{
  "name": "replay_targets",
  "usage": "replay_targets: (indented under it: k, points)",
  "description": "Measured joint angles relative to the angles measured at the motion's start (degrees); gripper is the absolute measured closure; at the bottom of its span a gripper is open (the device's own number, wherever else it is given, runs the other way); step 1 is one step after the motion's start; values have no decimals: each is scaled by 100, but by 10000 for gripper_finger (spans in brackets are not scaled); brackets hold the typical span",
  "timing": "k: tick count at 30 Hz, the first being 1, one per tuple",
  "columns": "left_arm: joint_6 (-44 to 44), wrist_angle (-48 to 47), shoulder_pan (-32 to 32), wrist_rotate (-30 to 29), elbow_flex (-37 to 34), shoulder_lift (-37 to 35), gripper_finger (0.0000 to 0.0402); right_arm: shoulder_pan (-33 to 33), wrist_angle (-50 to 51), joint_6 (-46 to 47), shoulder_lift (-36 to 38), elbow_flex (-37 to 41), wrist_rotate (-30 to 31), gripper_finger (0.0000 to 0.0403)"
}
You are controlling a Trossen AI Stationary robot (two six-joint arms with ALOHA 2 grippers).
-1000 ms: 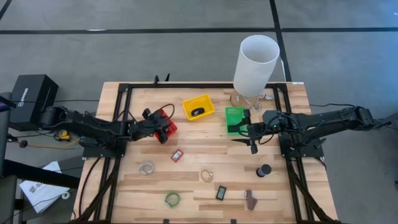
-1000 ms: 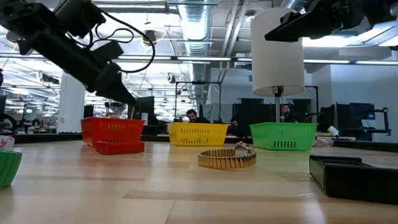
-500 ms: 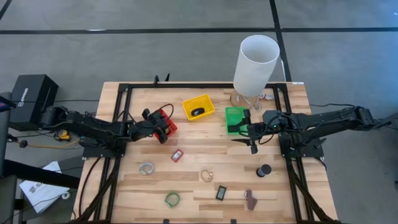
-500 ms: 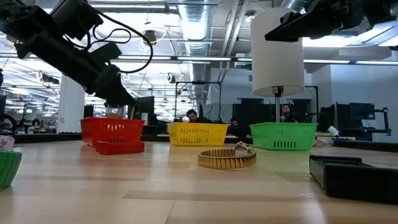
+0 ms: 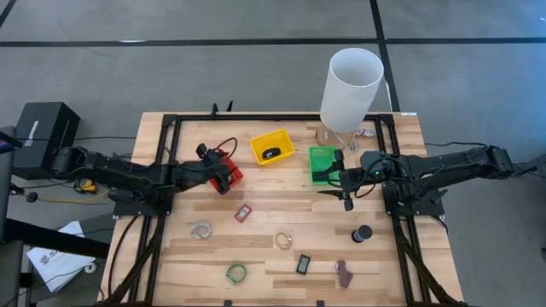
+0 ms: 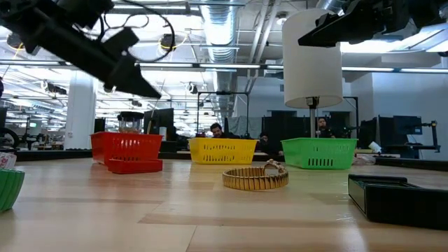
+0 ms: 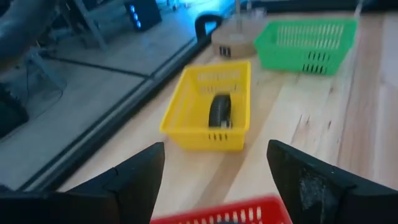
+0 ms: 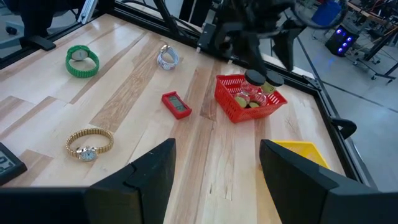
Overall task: Pick & Place Office items
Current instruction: Put the pale blue watch into the yellow basket
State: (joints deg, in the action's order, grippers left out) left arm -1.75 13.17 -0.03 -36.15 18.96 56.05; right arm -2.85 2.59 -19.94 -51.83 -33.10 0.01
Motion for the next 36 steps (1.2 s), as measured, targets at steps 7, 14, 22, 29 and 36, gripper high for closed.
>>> replay_targets:
  k: [7,14,22,29,36]
  points:
    - [20,-3,-236,369,340,-172,133,0,0,2,0,0,0,179]
    - [23,7,-942,382,789,61,150,0,2,0,0,0,0,179]
    - [45,-31,-1639,248,1316,761,160,2,0,2,0,0,1,179]
    - [36,-237,-1868,224,1789,1348,160,0,0,2,0,0,0,179]
    - [-473,-878,-1967,1000,2254,1859,160,2,0,1,0,-1,0,179]
